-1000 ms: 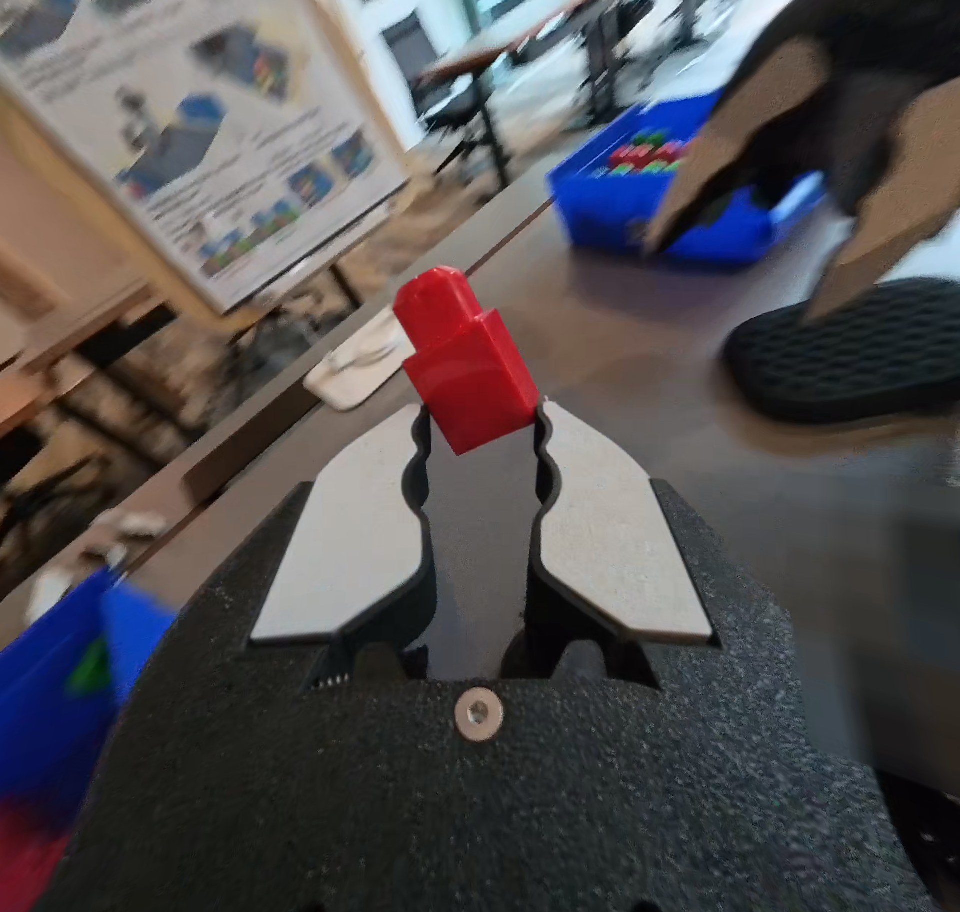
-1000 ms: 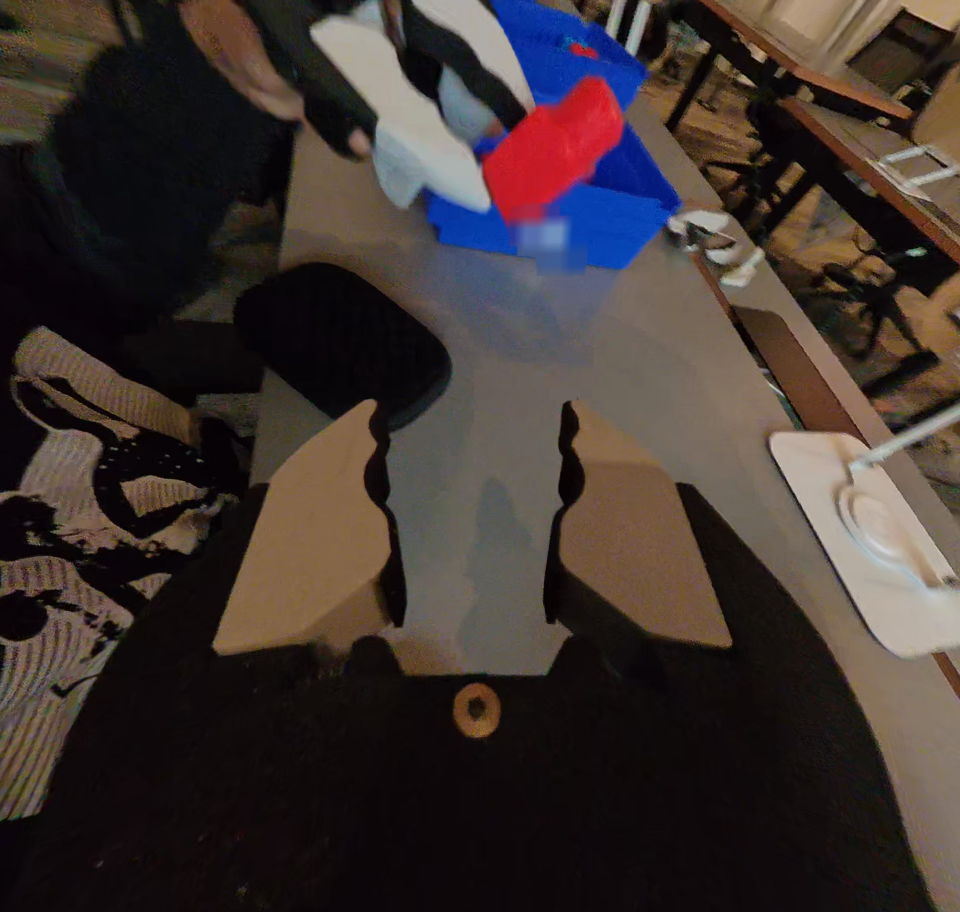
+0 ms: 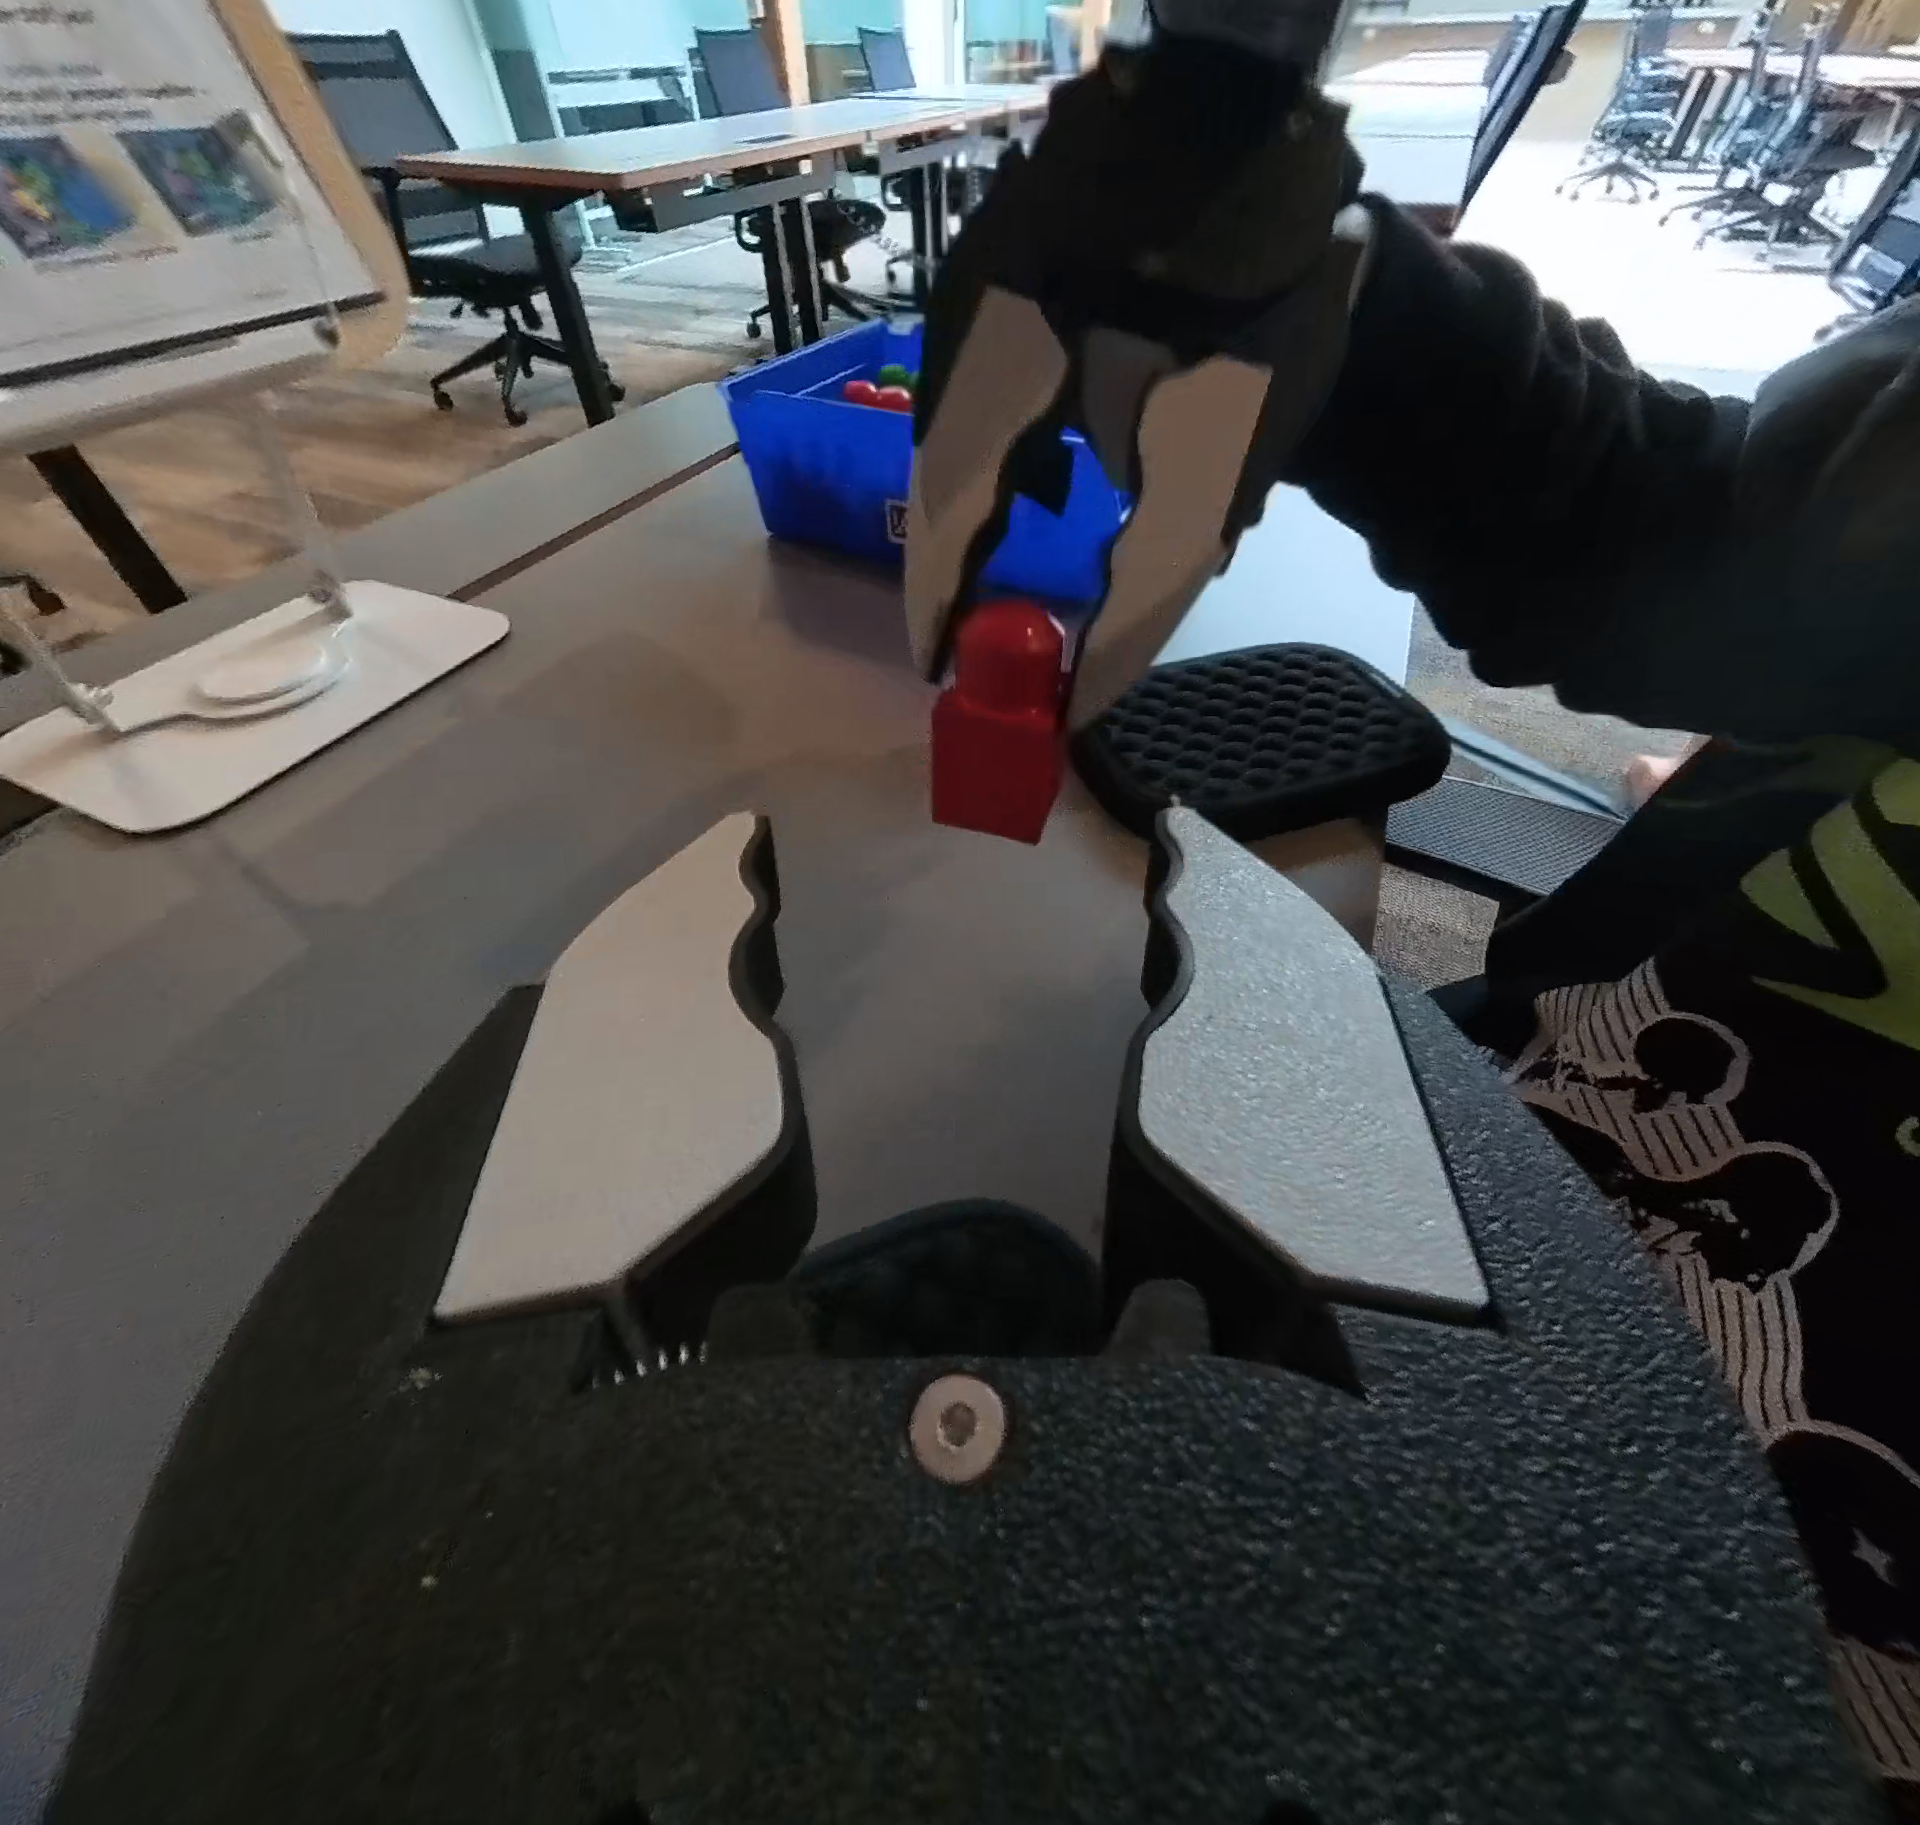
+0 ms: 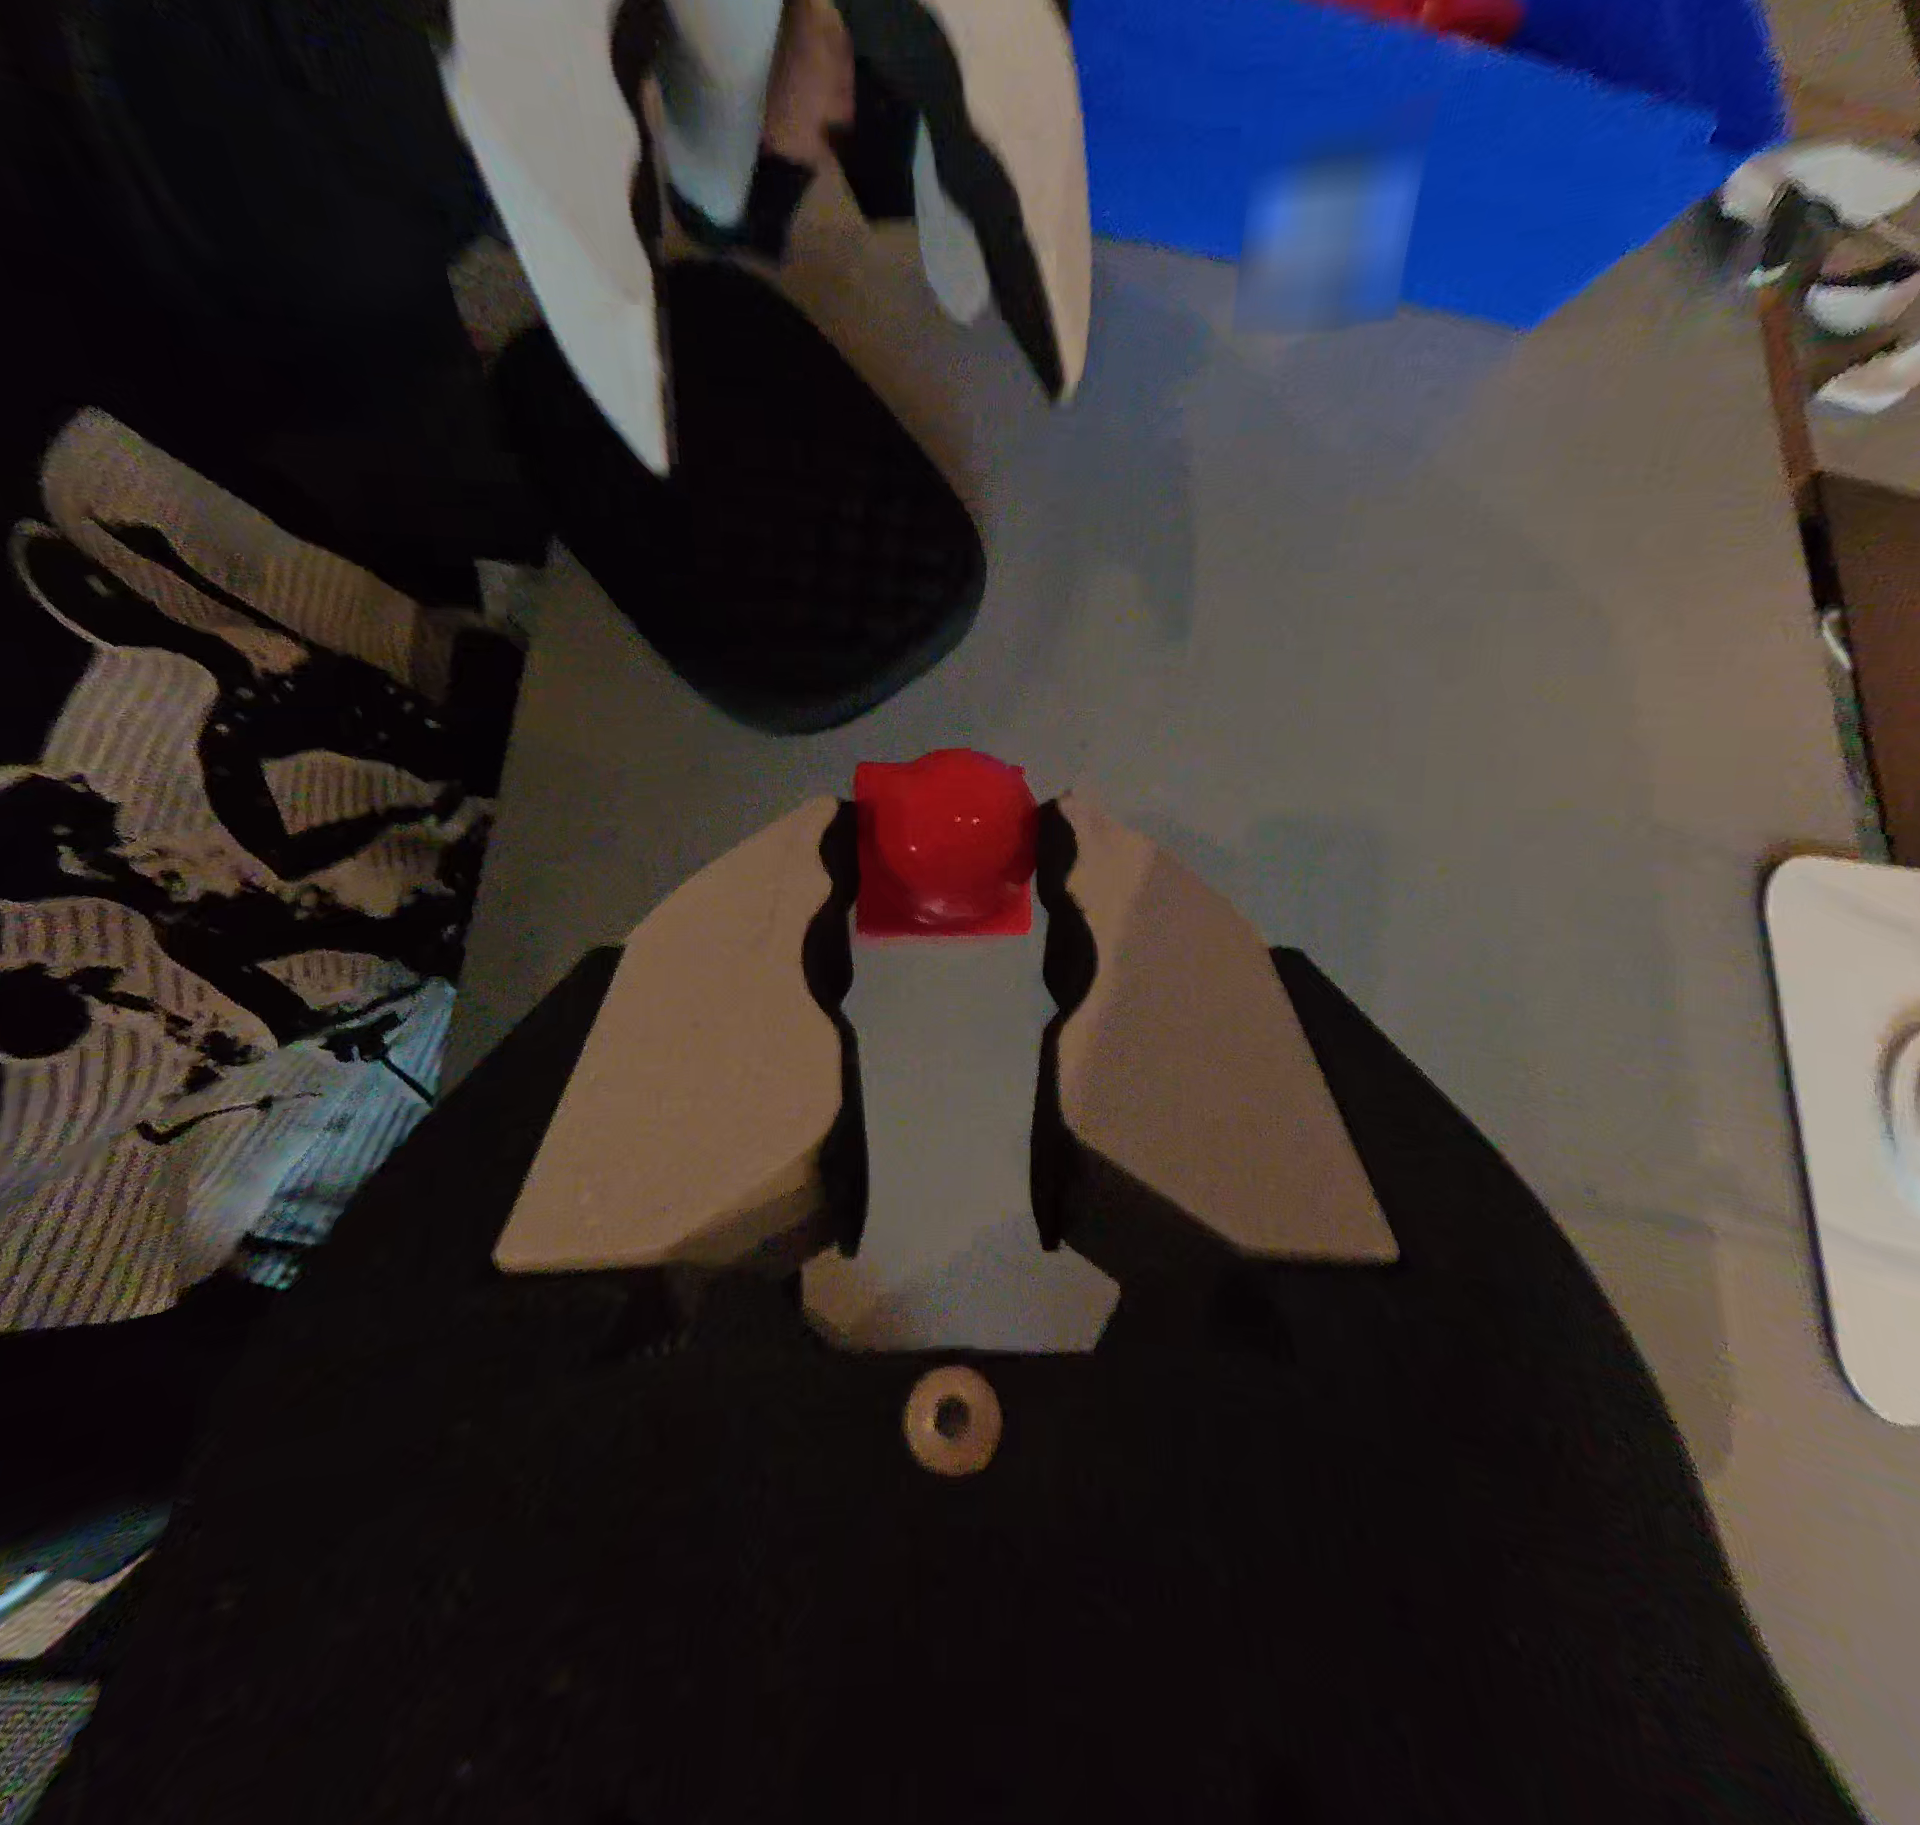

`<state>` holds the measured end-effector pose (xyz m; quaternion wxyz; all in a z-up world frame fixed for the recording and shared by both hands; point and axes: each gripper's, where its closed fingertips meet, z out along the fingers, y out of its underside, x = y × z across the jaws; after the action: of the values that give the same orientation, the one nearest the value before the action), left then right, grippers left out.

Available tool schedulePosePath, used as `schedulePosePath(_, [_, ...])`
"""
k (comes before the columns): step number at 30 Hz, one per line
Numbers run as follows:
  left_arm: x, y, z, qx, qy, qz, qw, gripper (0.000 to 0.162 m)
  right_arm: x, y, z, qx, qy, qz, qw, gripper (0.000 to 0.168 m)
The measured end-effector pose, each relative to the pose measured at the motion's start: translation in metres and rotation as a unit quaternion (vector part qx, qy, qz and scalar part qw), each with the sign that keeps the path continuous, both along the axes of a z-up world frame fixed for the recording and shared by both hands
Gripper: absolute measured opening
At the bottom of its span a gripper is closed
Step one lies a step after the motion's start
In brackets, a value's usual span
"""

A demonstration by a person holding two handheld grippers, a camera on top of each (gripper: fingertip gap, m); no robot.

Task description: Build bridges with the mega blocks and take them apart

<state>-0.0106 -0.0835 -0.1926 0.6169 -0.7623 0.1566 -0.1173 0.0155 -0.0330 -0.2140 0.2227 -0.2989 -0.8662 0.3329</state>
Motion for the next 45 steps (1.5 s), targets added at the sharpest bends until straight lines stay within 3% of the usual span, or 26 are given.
schedulePosePath(7, [-0.016,-0.013,-0.01,-0.009,-0.004,0.02,1.0,0.068,-0.013,0.014,-0.059,0.032,-0.035,-0.043,0.998,0.033])
schedulePosePath(14, [-0.024,-0.017,-0.014,-0.011,0.008,0.034,0.999,0.067,-0.02,0.02,-0.093,0.035,-0.06,-0.065,0.995,0.033])
schedulePosePath(34, [-0.033,-0.022,-0.017,-0.01,0.018,0.047,0.999,0.067,-0.021,0.019,-0.105,0.023,-0.053,-0.05,0.997,0.034])
schedulePosePath(40, [-0.033,-0.024,-0.019,-0.015,0.029,0.048,0.998,0.067,-0.02,0.017,-0.108,0.025,-0.059,-0.053,0.997,0.046])
schedulePosePath(45, [-0.058,-0.049,-0.013,-0.022,0.067,0.103,0.992,0.067,-0.017,0.016,-0.092,0.003,-0.039,-0.061,0.997,0.049])
